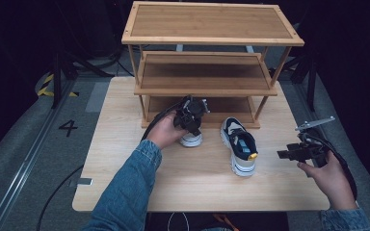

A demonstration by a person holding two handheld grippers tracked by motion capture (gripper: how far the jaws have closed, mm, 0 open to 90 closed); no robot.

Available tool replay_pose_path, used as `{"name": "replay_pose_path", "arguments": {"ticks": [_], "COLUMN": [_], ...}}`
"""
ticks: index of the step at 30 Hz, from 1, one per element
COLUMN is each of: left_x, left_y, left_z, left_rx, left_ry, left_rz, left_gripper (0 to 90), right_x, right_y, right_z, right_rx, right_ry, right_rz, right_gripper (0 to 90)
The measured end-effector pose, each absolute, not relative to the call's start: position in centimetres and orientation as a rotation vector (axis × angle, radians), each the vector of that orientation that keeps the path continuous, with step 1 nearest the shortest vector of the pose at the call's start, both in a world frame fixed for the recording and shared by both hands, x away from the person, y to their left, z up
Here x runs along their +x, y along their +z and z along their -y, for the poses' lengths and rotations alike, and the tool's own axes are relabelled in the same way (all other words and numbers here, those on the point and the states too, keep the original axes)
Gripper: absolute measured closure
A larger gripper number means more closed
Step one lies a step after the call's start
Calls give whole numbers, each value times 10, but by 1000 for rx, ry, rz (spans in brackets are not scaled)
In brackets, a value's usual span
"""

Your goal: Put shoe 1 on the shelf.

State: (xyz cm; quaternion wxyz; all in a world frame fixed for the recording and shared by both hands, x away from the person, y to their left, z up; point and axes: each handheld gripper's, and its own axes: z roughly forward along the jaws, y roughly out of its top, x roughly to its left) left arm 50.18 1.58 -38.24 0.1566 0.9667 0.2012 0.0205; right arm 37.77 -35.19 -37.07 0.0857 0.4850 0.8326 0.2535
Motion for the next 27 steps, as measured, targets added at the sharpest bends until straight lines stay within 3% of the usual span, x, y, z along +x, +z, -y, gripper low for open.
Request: {"name": "replay_pose_path", "arguments": {"ticks": [6, 16, 20, 27], "left_x": [487, 447, 432, 422], "left_y": [-374, -347, -345, -353], "left_z": [-16, -37, -46, -47], "left_rx": [2744, 2616, 2601, 2624], "left_ry": [166, 260, 140, 62], "left_rz": [-640, -731, -747, -748], "left_gripper": [441, 434, 432, 480], "right_x": [380, 389, 393, 398], "right_y": [-371, -371, -371, -369], "right_z": [347, 337, 330, 323], "right_rx": [1430, 1401, 1373, 1351], "right_ry": [752, 755, 759, 766], "right_rz": [-2494, -2521, -2537, -2551], "right_gripper": [450, 450, 450, 450]}}
